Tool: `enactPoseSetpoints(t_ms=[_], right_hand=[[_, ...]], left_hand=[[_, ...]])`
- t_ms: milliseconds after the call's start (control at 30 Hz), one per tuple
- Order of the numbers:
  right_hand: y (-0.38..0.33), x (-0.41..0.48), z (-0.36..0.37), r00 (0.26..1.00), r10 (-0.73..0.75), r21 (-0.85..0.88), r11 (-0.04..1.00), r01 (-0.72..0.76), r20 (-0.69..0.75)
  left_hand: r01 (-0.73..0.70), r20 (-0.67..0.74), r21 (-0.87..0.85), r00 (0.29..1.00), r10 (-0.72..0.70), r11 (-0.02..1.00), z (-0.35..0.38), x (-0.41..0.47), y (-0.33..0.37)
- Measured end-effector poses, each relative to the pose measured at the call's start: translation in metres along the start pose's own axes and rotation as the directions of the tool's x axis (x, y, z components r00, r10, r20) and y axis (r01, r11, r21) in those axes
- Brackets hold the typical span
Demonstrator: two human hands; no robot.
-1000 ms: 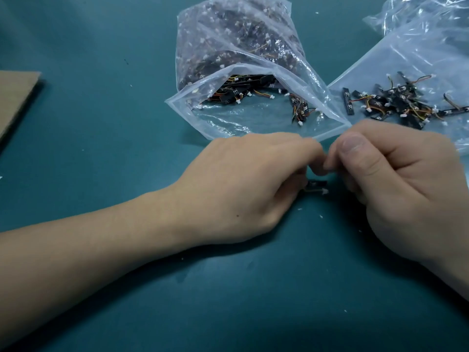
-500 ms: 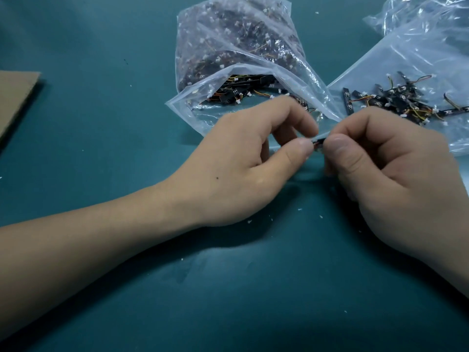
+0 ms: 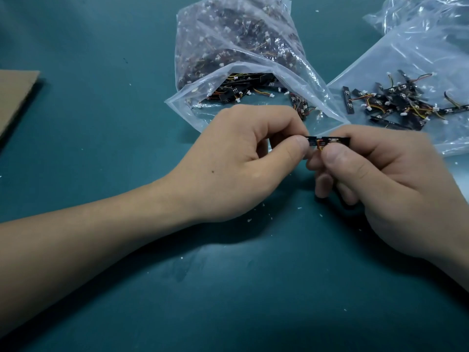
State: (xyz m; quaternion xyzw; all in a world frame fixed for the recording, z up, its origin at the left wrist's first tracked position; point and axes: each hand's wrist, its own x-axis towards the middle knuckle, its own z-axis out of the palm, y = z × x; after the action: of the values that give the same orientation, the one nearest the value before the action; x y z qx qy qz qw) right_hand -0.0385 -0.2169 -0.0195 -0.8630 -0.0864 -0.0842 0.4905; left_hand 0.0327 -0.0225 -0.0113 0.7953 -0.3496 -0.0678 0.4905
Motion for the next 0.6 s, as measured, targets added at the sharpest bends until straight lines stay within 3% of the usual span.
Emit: enactPoseSetpoints(t_ms=[233,600], right_hand=[[0.0000,-0.0017,-0.0013,1.000,0.008,0.046,0.999,-0.008,0.011],[-0.0036,-0.0024,-0.0013,0.999,-0.027,-0.053,0.998,0.029,0.038]], left_hand=[[-0.003,0.080,-0.017,0.997,0.004,1.000,-0.0019,-0.0017,0.0030],[-0.001,0.115,0.025,0.993,-0.002,1.000,-0.0037,-0.0009,0.0052]])
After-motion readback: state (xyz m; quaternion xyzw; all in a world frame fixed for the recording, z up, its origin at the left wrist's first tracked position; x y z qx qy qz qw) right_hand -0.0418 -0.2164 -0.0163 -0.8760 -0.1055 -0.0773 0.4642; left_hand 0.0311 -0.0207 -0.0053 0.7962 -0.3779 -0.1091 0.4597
